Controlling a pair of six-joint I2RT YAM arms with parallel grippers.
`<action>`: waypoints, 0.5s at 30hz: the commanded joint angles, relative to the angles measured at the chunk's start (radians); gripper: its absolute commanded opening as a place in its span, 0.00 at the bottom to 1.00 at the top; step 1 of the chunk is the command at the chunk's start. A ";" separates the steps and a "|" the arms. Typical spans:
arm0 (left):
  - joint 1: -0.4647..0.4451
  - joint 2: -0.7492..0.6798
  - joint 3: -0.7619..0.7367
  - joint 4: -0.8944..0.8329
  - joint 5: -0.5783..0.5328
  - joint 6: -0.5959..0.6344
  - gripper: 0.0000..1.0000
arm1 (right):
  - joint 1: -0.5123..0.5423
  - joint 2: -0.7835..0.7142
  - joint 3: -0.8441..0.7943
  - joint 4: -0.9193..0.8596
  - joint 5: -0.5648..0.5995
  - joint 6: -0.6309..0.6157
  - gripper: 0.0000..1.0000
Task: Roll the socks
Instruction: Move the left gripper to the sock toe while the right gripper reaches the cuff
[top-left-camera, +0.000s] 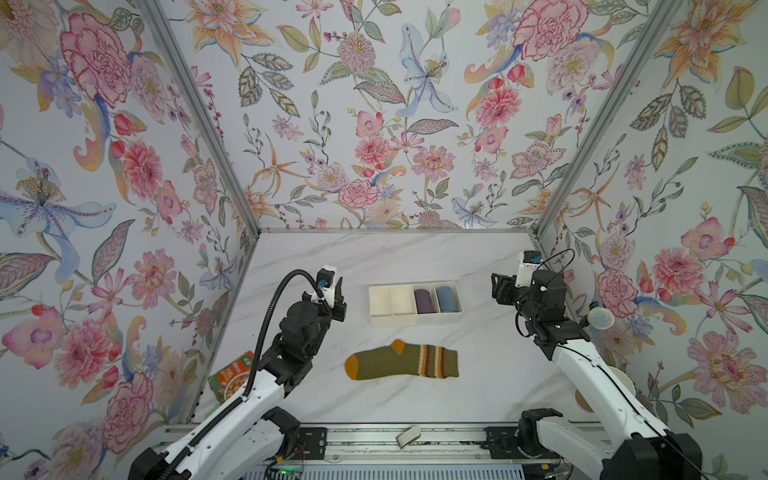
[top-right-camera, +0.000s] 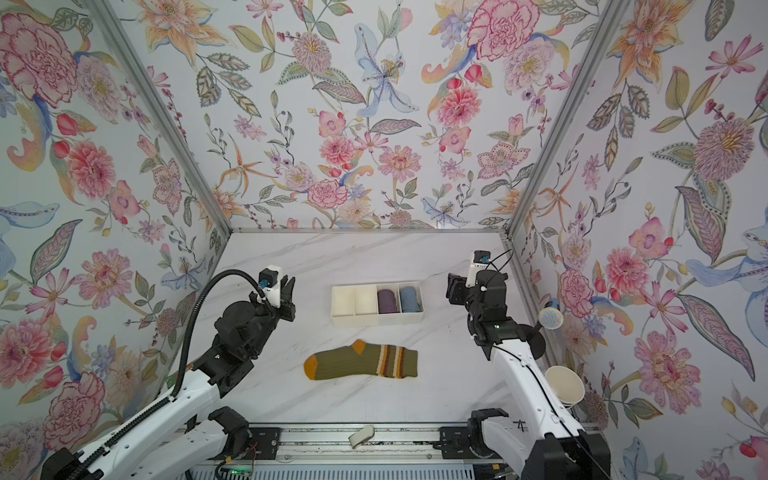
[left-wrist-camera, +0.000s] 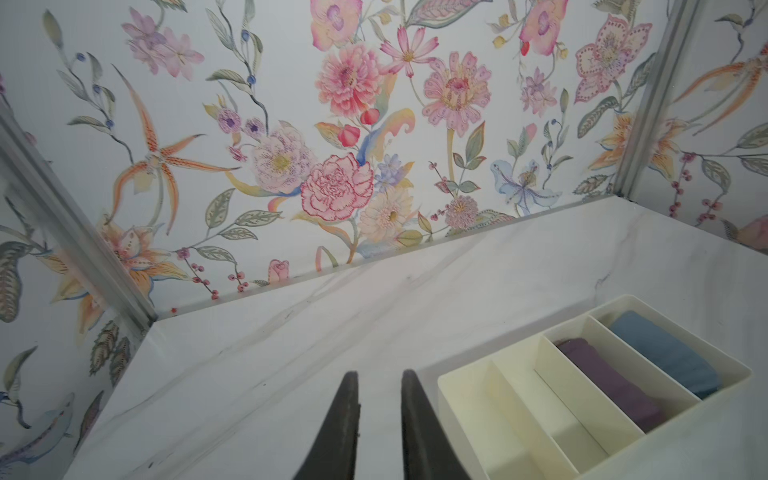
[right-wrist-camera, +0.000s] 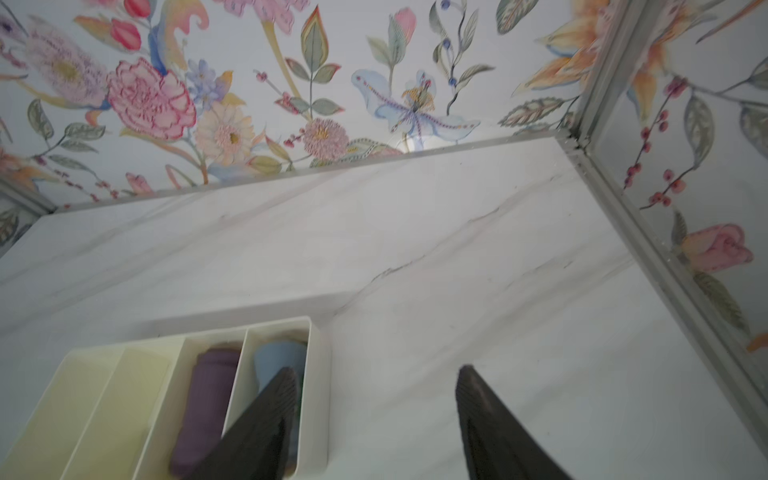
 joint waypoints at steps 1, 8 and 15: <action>-0.079 0.011 0.029 -0.119 0.018 -0.042 0.17 | 0.064 -0.078 -0.023 -0.392 -0.048 0.150 0.56; -0.233 0.144 0.066 -0.154 0.033 -0.055 0.09 | 0.217 -0.155 -0.081 -0.590 -0.049 0.336 0.43; -0.301 0.296 0.120 -0.147 0.097 -0.073 0.06 | 0.369 -0.149 -0.154 -0.584 -0.048 0.469 0.35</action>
